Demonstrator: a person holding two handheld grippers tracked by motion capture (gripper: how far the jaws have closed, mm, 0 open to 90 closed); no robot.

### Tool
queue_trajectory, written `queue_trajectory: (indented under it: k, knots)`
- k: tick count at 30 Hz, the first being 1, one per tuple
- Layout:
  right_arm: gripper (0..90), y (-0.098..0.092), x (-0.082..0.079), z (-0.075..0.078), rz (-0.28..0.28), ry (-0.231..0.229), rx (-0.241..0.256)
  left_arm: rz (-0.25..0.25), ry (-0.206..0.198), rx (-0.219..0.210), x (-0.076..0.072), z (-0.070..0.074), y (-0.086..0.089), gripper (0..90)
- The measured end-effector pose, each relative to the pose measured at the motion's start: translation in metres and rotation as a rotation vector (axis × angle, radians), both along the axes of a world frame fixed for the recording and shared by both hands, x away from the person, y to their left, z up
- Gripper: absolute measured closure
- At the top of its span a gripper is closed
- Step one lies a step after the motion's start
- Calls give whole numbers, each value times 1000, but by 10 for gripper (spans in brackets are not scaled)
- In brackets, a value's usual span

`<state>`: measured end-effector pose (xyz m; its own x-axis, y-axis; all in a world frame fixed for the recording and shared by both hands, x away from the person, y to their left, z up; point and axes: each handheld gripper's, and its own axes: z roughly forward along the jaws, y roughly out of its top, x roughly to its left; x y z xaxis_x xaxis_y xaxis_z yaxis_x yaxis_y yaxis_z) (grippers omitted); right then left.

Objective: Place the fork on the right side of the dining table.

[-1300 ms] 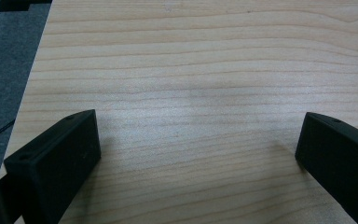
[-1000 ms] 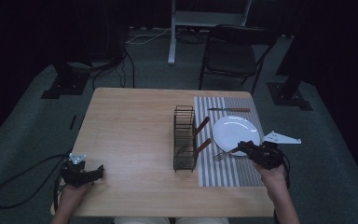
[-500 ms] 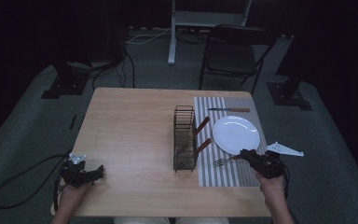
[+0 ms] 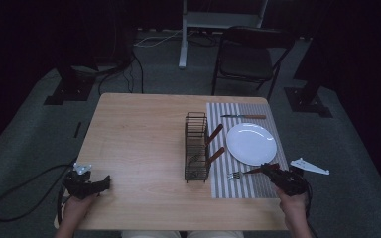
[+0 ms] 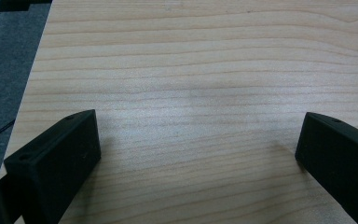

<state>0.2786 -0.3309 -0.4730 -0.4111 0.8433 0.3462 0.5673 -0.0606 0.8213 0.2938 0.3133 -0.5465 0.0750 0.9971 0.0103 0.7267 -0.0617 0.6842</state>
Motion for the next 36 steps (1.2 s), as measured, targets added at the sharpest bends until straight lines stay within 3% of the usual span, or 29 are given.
queue_trajectory:
  k: [5,6,11,21,30,35,36]
  knots:
    - [643,-13,3,-15,-15,34,-19,0,0,0,0,0,0,3]
    - [602,-20,7,-26,-16,73,-31,0,0,0,0,0,0,3]
    - [547,-32,11,-48,-19,131,-20,0,0,0,0,0,0,3]
    - [480,-48,19,-70,-29,216,-66,-2,2,2,0,0,0,3]
    - [399,-48,12,-72,-68,200,-72,2,0,0,0,0,0,3]
    - [316,-35,2,-73,-102,163,-145,2,0,0,0,0,0,3]
    - [310,-29,-2,-73,-103,149,-186,3,0,-1,0,0,0,3]
